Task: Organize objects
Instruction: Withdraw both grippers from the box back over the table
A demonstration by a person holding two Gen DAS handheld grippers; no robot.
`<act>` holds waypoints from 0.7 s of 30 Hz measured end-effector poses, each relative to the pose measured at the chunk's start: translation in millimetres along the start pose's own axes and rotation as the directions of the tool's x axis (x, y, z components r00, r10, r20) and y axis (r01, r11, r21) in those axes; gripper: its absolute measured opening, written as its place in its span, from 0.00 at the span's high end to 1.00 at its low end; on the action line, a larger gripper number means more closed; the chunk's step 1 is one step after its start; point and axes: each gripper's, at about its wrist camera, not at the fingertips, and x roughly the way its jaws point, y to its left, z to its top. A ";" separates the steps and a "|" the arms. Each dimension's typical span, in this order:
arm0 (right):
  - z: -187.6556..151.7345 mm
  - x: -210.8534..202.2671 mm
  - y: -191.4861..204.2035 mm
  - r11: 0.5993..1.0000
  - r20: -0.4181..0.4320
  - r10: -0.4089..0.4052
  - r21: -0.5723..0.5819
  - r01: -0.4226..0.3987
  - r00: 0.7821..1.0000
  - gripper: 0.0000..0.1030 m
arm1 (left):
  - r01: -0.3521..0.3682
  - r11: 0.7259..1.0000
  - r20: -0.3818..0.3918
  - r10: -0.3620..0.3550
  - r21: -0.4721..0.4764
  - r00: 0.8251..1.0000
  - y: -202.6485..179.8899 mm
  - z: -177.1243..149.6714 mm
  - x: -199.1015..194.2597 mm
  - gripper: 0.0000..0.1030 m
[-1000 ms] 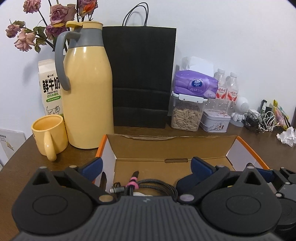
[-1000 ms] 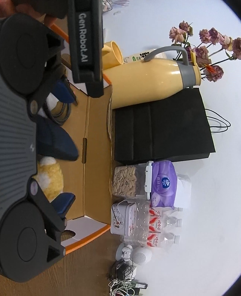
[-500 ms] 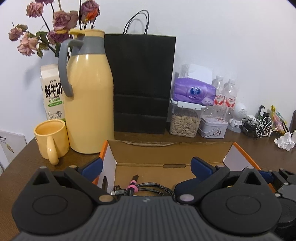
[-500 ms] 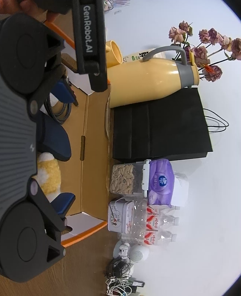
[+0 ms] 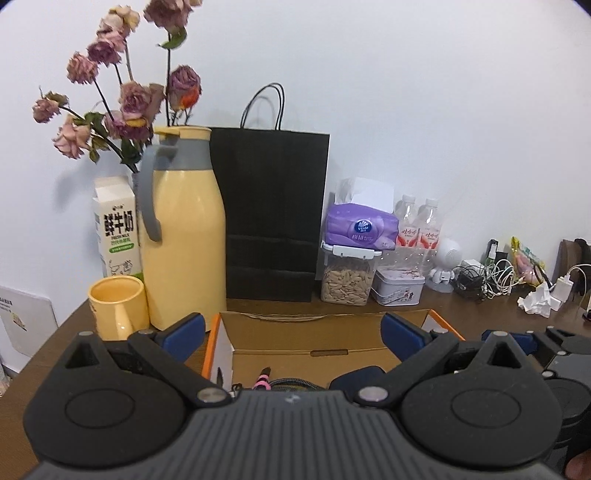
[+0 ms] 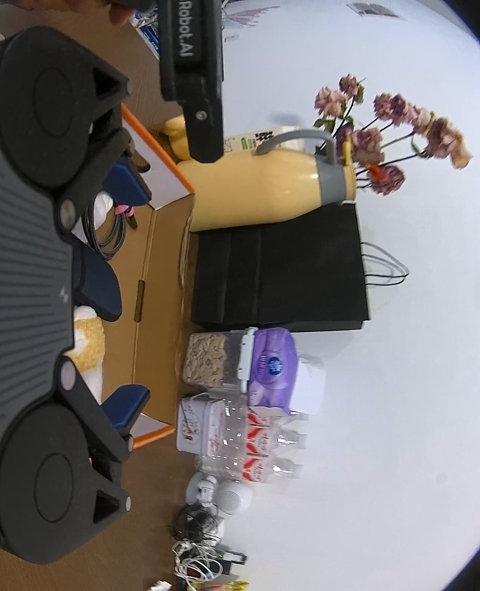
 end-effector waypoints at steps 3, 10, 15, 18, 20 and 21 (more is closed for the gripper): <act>0.1 -17.0 2.4 1.000 0.017 0.004 -0.018 -0.003 1.000 0.00 | -0.011 1.000 0.016 0.011 0.000 1.000 3.8 1.9 -15.1 0.00; -8.7 -56.1 0.1 0.999 0.036 -0.002 -0.035 0.003 0.999 0.00 | -0.039 0.999 0.046 0.038 0.017 0.998 8.3 5.4 -51.6 0.00; -20.1 -80.9 -5.6 0.999 0.033 -0.013 -0.033 0.014 0.999 0.00 | -0.046 0.999 0.047 0.044 0.028 0.998 9.7 -0.4 -77.4 0.00; -30.2 -95.0 -8.0 0.999 0.029 -0.014 -0.037 0.015 0.999 0.00 | -0.049 0.998 0.033 0.048 0.038 0.998 10.3 -8.1 -90.4 0.00; -38.0 -104.2 -9.6 0.999 0.022 -0.020 -0.040 0.021 1.000 0.00 | -0.052 0.998 0.018 0.051 0.046 0.999 10.9 -15.1 -98.2 0.00; -42.6 -109.2 -10.6 0.999 0.017 -0.023 -0.042 0.024 1.000 0.00 | -0.056 0.997 0.009 0.055 0.049 0.998 11.3 -18.9 -101.4 0.00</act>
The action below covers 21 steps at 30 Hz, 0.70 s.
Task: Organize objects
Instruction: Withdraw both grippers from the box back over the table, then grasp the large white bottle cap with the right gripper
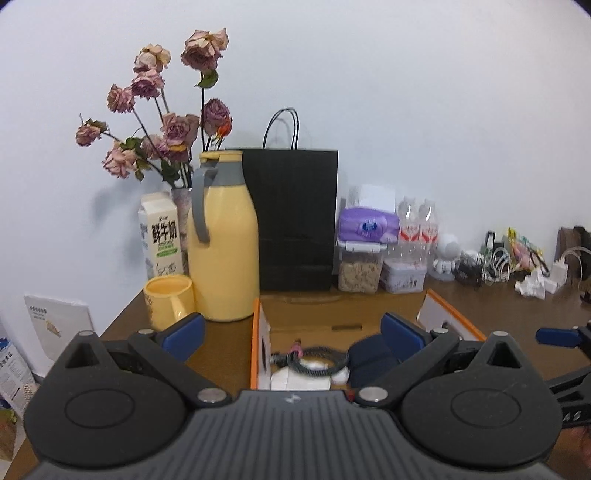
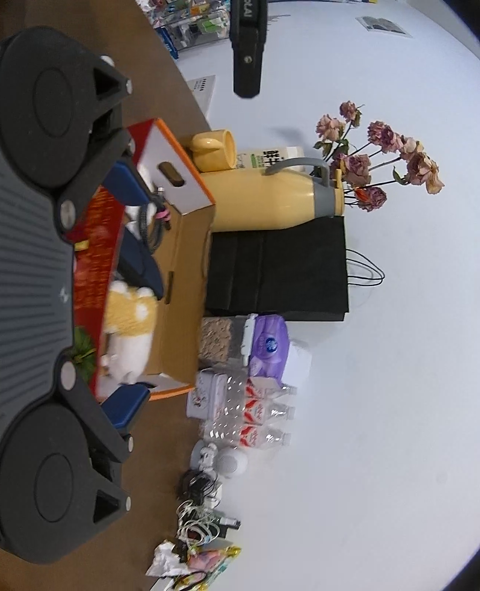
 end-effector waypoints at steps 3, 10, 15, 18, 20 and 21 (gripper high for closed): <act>-13.6 -13.7 -2.2 1.000 -0.018 -0.004 -0.005 0.004 1.000 0.00 | -0.002 1.000 -0.032 0.002 0.006 0.999 2.1 -13.5 -10.5 0.00; -54.9 -38.5 0.7 0.999 -0.111 0.021 -0.035 -0.025 0.994 0.00 | -0.016 1.000 -0.133 0.016 0.004 0.991 9.4 -54.6 -27.5 0.00; -84.3 -52.2 9.2 0.997 -0.183 0.051 -0.041 -0.059 0.982 0.00 | -0.025 0.999 -0.204 0.018 -0.031 0.979 15.2 -83.6 -37.3 0.00; -100.0 -56.6 16.9 0.996 -0.225 0.046 -0.062 -0.061 0.973 0.00 | -0.026 0.998 -0.231 0.014 -0.050 0.973 17.3 -96.9 -44.0 0.00; -110.0 -58.4 20.9 0.995 -0.245 0.045 -0.072 -0.065 0.968 0.00 | -0.027 0.998 -0.238 0.013 -0.058 0.971 17.4 -104.7 -49.4 0.00; -114.7 -59.5 22.2 0.995 -0.254 0.046 -0.071 -0.066 0.966 0.00 | -0.026 0.998 -0.241 0.011 -0.062 0.971 17.0 -107.2 -51.9 0.00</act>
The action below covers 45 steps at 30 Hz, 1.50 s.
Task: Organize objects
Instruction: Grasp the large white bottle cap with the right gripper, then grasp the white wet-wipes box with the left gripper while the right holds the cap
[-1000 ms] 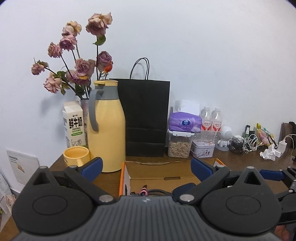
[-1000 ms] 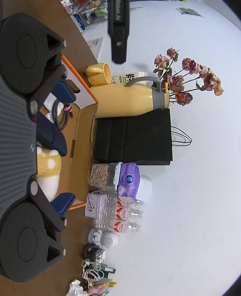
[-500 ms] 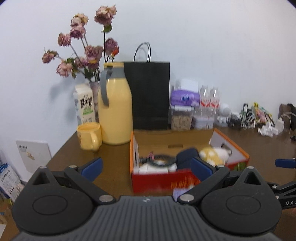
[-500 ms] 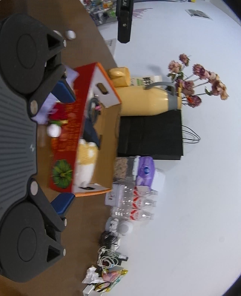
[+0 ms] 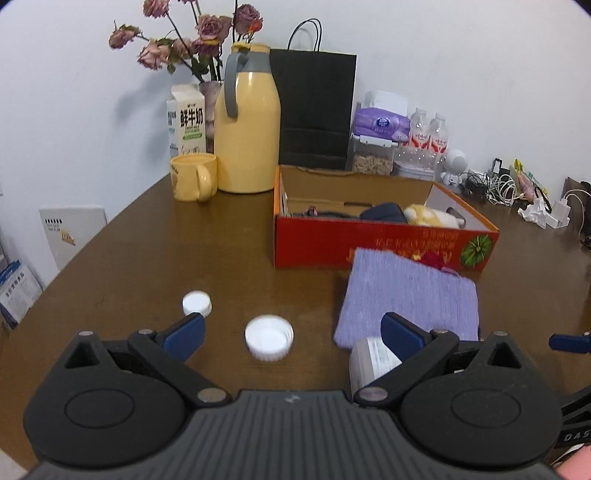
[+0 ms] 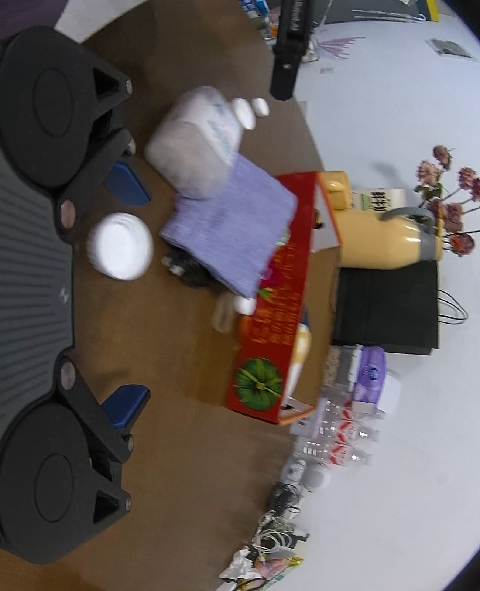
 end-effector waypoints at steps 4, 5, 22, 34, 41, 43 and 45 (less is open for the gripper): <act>-12.4 0.4 3.7 1.000 -0.013 0.027 0.012 -0.027 1.000 0.04 | 0.019 1.000 -0.007 -0.019 -0.009 1.000 -1.8 -10.2 -4.9 0.00; -13.5 0.9 4.5 0.999 -0.016 0.036 0.015 -0.035 0.999 0.09 | 0.021 1.000 -0.010 -0.021 -0.008 1.000 -2.9 -12.4 -5.7 0.00; -16.0 4.5 6.3 0.995 0.032 0.101 0.023 -0.102 0.994 0.54 | 0.027 1.000 -0.036 -0.027 -0.017 0.999 -22.3 -24.8 1.8 0.00; -16.4 4.0 2.0 0.992 0.066 0.117 0.036 -0.119 0.991 0.62 | 0.060 0.998 -0.061 -0.059 0.013 0.996 -42.1 -25.2 10.7 0.00; -6.5 -1.1 -5.4 0.995 0.111 0.091 0.035 -0.095 0.990 0.62 | 0.105 0.994 -0.098 -0.102 0.033 0.990 -63.8 -15.9 24.4 0.00; -4.0 -1.5 -8.2 0.995 0.120 0.084 0.037 -0.089 0.989 0.62 | 0.106 0.994 -0.109 -0.101 0.036 0.989 -69.2 -13.6 29.1 0.00; -2.2 -0.5 -10.0 0.995 0.125 0.083 0.040 -0.088 0.989 0.62 | 0.104 0.994 -0.124 -0.097 0.047 0.988 -73.9 -13.5 34.7 0.00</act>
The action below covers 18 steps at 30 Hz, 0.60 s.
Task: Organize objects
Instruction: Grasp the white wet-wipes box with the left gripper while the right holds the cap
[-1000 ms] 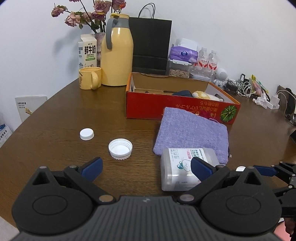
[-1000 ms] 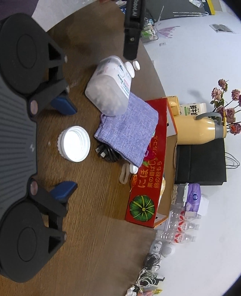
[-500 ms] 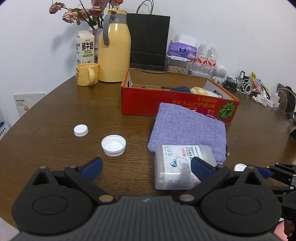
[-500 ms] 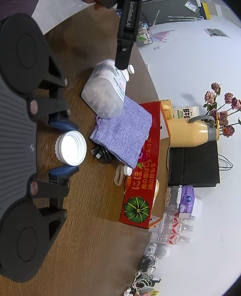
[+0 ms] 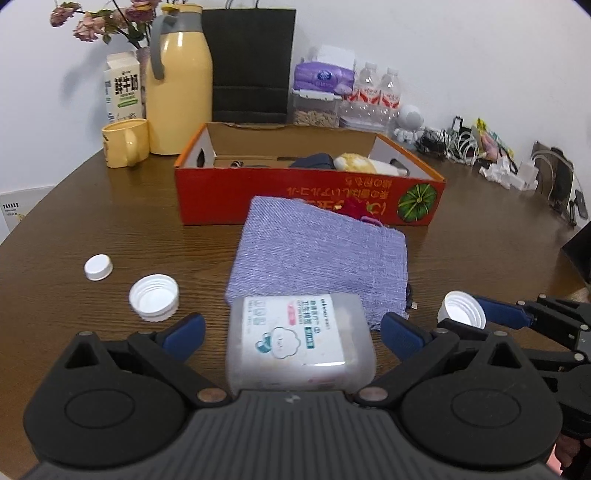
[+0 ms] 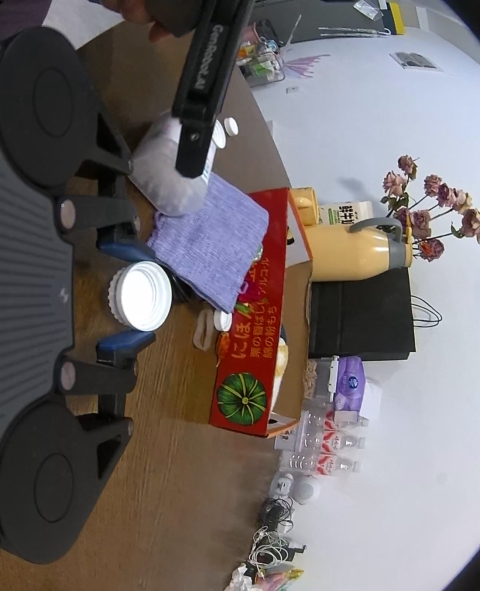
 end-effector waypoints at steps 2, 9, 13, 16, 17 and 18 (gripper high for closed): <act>0.1 1.2 -1.6 1.000 0.002 0.003 0.004 -0.003 1.000 0.62 | -0.007 1.000 -0.026 0.007 0.002 1.000 -2.1 -0.2 6.9 0.00; -0.8 4.9 -5.1 1.000 -0.004 0.023 0.016 -0.022 1.000 0.62 | -0.045 0.997 -0.084 0.039 -0.063 0.996 6.6 -5.2 22.1 0.00; -2.6 5.9 -4.9 0.999 -0.008 0.024 0.022 -0.024 1.000 0.62 | -0.049 0.997 -0.108 0.042 -0.067 0.993 6.6 -7.1 24.6 0.00; -2.9 6.2 -4.3 0.999 -0.010 0.026 0.025 -0.026 1.000 0.62 | -0.029 0.997 -0.111 0.020 -0.075 0.994 7.5 -9.2 24.0 0.00; -2.9 6.3 -4.3 0.999 -0.011 0.027 0.026 -0.026 1.000 0.62 | -0.031 0.997 -0.103 0.024 -0.068 0.994 6.9 -9.4 23.0 0.00; -3.0 6.3 -4.2 0.999 -0.012 0.027 0.028 -0.027 1.000 0.62 | -0.033 0.997 -0.095 0.027 -0.064 0.995 6.1 -9.6 22.6 0.02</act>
